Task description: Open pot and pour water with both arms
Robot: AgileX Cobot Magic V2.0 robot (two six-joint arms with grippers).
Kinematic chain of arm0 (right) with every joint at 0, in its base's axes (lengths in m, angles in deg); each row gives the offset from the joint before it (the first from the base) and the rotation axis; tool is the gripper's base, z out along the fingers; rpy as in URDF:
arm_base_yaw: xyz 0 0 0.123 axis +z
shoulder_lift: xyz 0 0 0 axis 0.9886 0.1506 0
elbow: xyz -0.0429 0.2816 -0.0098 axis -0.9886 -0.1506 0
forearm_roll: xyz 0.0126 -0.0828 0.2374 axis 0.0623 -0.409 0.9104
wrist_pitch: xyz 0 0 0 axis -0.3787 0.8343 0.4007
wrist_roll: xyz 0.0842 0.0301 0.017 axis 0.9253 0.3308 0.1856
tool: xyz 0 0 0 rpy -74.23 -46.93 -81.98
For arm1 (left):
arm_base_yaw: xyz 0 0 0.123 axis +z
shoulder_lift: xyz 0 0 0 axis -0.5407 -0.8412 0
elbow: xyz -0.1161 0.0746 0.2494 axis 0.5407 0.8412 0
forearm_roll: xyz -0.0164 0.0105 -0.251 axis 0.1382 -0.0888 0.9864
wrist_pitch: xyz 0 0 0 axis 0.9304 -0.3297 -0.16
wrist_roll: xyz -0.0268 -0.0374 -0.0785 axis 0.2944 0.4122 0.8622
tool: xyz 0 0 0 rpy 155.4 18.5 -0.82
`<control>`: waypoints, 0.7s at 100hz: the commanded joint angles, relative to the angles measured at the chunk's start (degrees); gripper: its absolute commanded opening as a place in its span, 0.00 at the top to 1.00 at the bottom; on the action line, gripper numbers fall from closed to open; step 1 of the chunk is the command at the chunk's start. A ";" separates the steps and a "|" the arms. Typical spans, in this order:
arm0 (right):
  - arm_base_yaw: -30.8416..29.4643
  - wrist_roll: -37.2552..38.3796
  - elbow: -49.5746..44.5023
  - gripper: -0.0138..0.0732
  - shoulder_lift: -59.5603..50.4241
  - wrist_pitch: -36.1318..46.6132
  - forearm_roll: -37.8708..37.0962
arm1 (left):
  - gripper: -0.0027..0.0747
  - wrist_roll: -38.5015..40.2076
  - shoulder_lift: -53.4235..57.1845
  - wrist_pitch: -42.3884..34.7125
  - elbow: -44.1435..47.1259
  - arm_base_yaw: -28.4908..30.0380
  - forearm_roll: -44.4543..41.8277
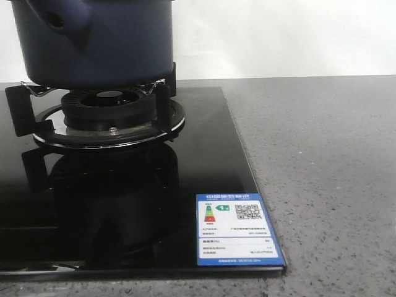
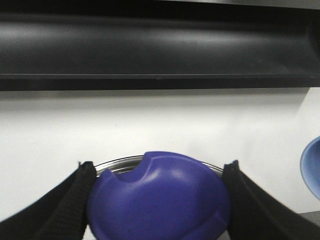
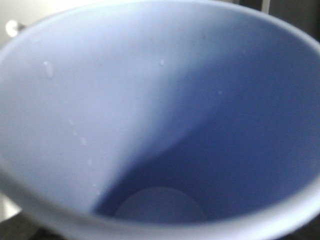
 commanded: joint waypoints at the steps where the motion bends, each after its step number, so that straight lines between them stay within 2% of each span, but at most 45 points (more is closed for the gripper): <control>1: 0.21 5.25 1.91 0.50 -2.78 -1.67 -1.35 | 0.43 0.02 1.06 -5.76 -2.12 0.18 -0.17; 20: 0.21 11.18 1.91 0.50 -2.78 -4.69 4.00 | 0.43 0.02 1.06 -5.76 -2.12 0.18 -0.17; 50: -0.15 31.97 1.91 0.50 -5.09 -10.24 7.48 | 0.43 0.02 1.06 -5.76 -2.12 0.18 -0.17; 70: -4.01 36.51 1.53 0.50 -10.46 -7.26 18.61 | 0.43 0.02 1.06 -5.76 -2.12 0.18 -0.17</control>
